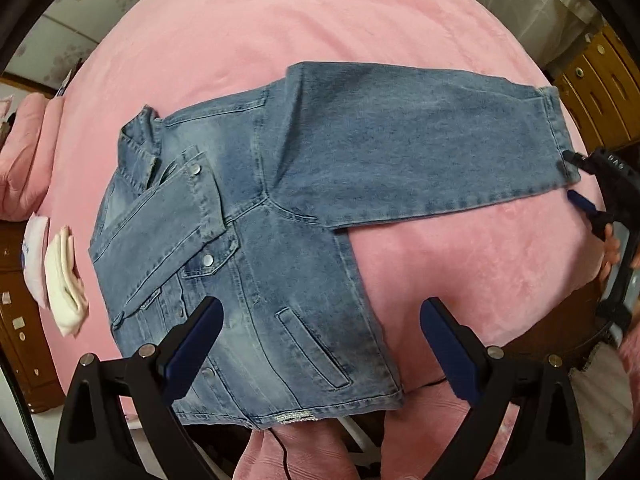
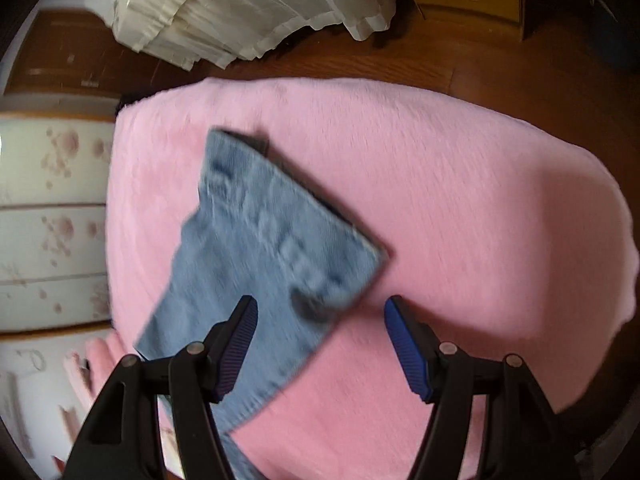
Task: Fold large clothes
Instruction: 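Grasp the buttoned sleeve cuff with the right gripper, then fold the held sleeve across the jacket front over the first sleeve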
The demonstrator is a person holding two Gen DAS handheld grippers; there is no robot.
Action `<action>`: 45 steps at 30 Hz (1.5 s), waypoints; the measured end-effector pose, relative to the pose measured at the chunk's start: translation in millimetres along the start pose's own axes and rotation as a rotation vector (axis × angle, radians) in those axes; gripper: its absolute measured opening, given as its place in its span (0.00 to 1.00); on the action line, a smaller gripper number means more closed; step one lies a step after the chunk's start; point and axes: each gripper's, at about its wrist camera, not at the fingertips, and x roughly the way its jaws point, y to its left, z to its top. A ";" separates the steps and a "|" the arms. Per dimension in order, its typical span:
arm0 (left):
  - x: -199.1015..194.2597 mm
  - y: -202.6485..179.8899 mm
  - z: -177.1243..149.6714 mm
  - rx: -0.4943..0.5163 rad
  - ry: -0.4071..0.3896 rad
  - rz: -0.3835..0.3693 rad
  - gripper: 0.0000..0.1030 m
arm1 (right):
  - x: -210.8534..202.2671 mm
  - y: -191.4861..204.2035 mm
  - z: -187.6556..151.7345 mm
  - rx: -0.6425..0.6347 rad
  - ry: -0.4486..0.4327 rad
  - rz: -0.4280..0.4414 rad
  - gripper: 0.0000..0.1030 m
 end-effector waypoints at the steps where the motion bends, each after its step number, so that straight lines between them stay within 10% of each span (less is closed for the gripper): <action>1: 0.7 3.3 -1.1 -0.009 0.005 -0.005 0.95 | -0.8 0.1 2.8 0.010 -0.011 0.014 0.54; 4: 4.3 17.7 -4.6 -0.055 0.019 -0.020 0.95 | 1.3 6.0 6.3 0.006 -0.027 -0.023 0.29; 10: 9.6 58.8 -16.5 -0.180 0.023 -0.054 0.95 | -10.3 4.8 4.7 0.007 -0.084 -0.036 0.11; 33: -14.2 283.9 -107.5 -0.383 -0.243 -0.095 0.95 | -134.3 223.2 -163.9 -0.422 -0.404 0.357 0.10; 45: 28.6 419.6 -183.4 -0.465 -0.221 -0.098 0.95 | -27.9 342.9 -347.6 -0.662 -0.254 0.367 0.10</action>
